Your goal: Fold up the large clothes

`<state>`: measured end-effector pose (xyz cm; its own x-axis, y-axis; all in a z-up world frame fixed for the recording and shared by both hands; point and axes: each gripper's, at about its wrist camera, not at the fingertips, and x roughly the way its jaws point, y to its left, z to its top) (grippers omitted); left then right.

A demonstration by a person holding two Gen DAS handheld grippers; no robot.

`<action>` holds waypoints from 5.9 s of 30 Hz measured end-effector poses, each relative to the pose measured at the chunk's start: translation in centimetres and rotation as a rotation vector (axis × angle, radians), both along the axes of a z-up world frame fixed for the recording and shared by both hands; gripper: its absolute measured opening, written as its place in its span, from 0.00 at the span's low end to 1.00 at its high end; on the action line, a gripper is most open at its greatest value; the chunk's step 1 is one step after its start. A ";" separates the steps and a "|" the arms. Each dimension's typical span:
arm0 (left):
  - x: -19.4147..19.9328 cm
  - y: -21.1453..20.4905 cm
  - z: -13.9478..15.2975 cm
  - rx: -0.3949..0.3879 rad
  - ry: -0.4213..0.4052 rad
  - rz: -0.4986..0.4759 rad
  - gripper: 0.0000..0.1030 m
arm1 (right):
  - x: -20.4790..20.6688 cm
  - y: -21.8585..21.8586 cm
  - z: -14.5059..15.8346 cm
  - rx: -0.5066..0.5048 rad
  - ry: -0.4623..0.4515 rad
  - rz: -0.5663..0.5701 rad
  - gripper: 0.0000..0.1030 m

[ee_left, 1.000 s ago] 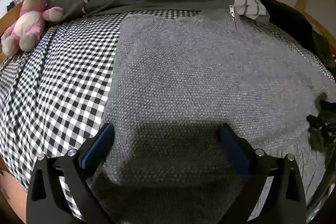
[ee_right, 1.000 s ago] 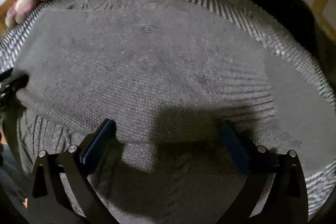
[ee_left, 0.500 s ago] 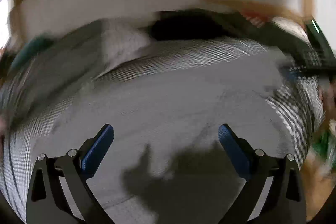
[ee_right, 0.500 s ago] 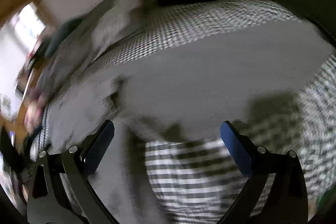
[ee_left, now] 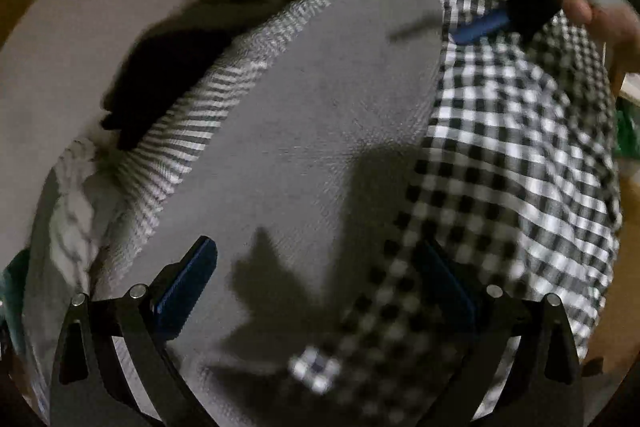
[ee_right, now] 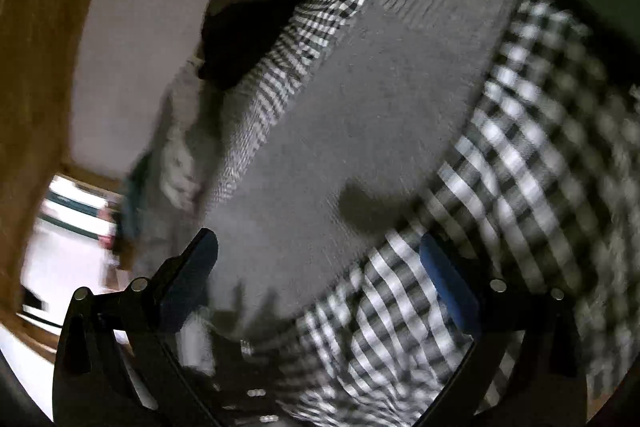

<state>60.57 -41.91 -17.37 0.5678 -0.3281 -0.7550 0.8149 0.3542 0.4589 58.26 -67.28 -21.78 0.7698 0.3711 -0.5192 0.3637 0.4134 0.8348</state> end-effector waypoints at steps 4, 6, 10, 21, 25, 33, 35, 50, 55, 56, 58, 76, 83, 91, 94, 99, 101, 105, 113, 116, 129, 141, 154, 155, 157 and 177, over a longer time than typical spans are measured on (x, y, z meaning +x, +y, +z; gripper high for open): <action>1.7 0.1 0.2 -0.079 0.125 0.049 0.96 | 1.9 -1.9 -0.4 0.110 -0.035 -0.033 0.97; 2.7 0.7 -0.2 -0.120 0.196 0.092 0.96 | 2.4 -2.6 0.0 0.135 -0.084 -0.046 0.96; 3.7 1.9 -0.9 -0.214 0.297 0.143 0.96 | 3.2 -4.2 -0.6 0.153 -0.066 -0.091 0.27; 0.9 3.8 0.7 -0.239 0.181 0.201 0.96 | 2.1 -2.6 3.2 0.088 -0.234 -0.064 0.09; 0.1 6.9 2.6 -0.294 0.113 0.260 0.96 | 3.4 0.0 7.4 0.016 -0.303 0.024 0.09; 3.7 23.8 6.0 -0.413 -0.016 0.647 0.96 | 7.8 9.1 15.2 -0.071 -0.386 0.234 0.09; 4.8 28.3 5.9 -0.415 -0.013 0.762 0.96 | 9.0 12.5 16.5 -0.083 -0.404 0.294 0.09; 5.5 48.1 2.5 -0.582 0.206 1.050 0.96 | 16.9 45.6 14.9 -0.195 -0.381 0.779 0.09; 3.7 54.3 5.2 -0.647 0.028 1.196 0.96 | 16.7 56.5 10.6 -0.449 -0.291 0.966 0.09; 3.2 56.3 5.3 -0.677 0.035 1.240 0.96 | 16.6 58.7 9.6 -0.530 -0.265 1.001 0.09; 2.8 58.9 5.4 -0.729 0.058 1.293 0.96 | 16.3 61.7 8.3 -0.665 -0.225 1.047 0.09; -0.9 62.4 9.1 -0.906 -0.028 1.339 0.96 | 10.3 70.7 12.1 -1.125 -0.286 1.222 0.97; 3.4 59.2 13.5 -0.945 0.306 0.843 0.96 | 4.8 71.9 6.5 -1.478 -0.379 1.391 0.97; 10.0 38.3 10.9 0.046 0.595 0.428 0.95 | 3.6 74.4 2.2 -1.657 -0.345 1.371 0.97; 9.3 32.9 6.0 0.371 0.572 0.365 0.95 | 4.1 73.9 2.3 -1.620 -0.304 1.367 0.97; 9.1 30.4 4.1 0.443 0.537 0.331 0.80 | 4.5 72.8 2.3 -1.565 -0.283 1.334 0.97; 10.5 31.6 5.9 0.290 0.620 0.388 0.28 | 4.5 72.5 2.2 -1.559 -0.286 1.323 0.97; 13.6 38.0 8.8 0.007 0.626 0.580 0.12 | 3.4 71.6 2.1 -1.569 -0.322 1.286 0.97; 10.6 54.2 9.3 -0.557 0.539 0.954 0.17 | 0.1 65.6 7.3 -1.380 -0.472 1.136 0.97; 7.1 56.6 6.6 -0.618 0.544 1.028 0.23 | 1.0 61.1 9.9 -1.212 -0.486 1.034 0.97; 1.3 53.6 9.5 -0.771 0.263 1.037 0.80 | 19.3 43.4 3.7 -1.050 0.257 0.670 0.97; 2.1 49.4 4.3 -0.451 0.204 1.037 0.86 | 13.7 42.9 3.1 -1.126 0.251 0.663 0.97; -7.7 55.7 6.6 -0.666 0.260 1.005 0.94 | -0.6 37.2 3.6 -0.879 0.049 0.591 0.97; -8.3 56.3 6.1 -0.697 0.297 1.017 0.94 | -1.7 37.2 3.2 -0.873 0.046 0.593 0.97; -8.9 57.1 5.1 -0.722 0.372 1.027 0.94 | -2.8 36.9 2.5 -0.847 0.036 0.591 0.97; -18.2 57.7 -3.8 -0.675 0.453 0.979 0.94 | -13.6 39.1 -5.1 -0.746 0.042 0.643 0.97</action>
